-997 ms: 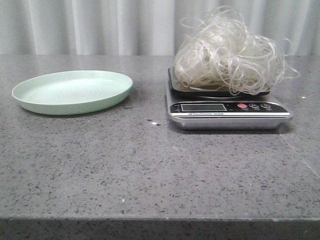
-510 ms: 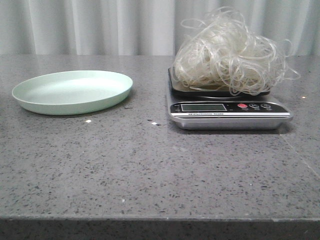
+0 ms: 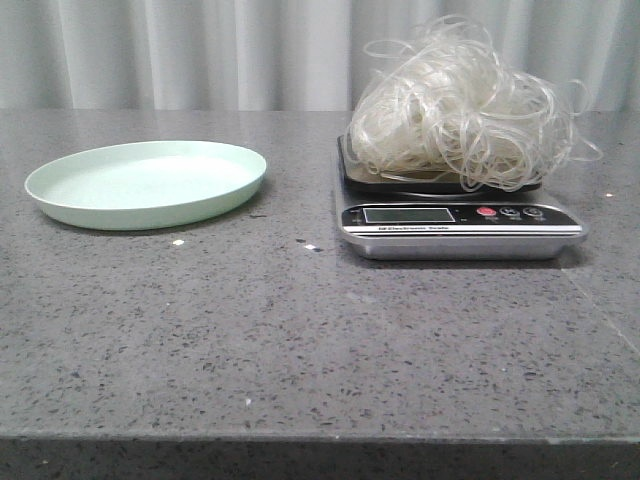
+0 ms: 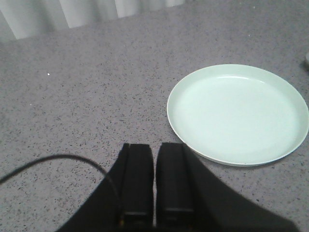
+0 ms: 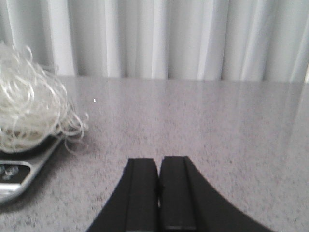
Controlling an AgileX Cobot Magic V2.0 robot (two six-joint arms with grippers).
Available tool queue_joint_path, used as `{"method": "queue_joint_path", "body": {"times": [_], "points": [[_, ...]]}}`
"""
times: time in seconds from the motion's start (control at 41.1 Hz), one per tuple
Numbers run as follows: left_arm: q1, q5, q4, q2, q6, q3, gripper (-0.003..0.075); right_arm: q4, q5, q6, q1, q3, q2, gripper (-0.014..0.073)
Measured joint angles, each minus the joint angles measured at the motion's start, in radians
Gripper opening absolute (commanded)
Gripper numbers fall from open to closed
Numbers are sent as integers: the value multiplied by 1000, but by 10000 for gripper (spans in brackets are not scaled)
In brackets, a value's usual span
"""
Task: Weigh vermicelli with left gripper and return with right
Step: 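Withdraw the left gripper and let the vermicelli rest on the scale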
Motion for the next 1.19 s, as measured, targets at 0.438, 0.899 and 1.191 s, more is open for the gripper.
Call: {"method": "queue_joint_path", "body": {"times": [0.438,0.899,1.191], "points": [[0,-102,0,-116,0,94,137,7,-15,0,0,-416,276,151],[0,-116,0,-116,0,94,137,9,324,-38,210,-1100,871,351],[0,-116,0,-116,0,94,137,9,544,-98,398,-1238,1167,603]]}}
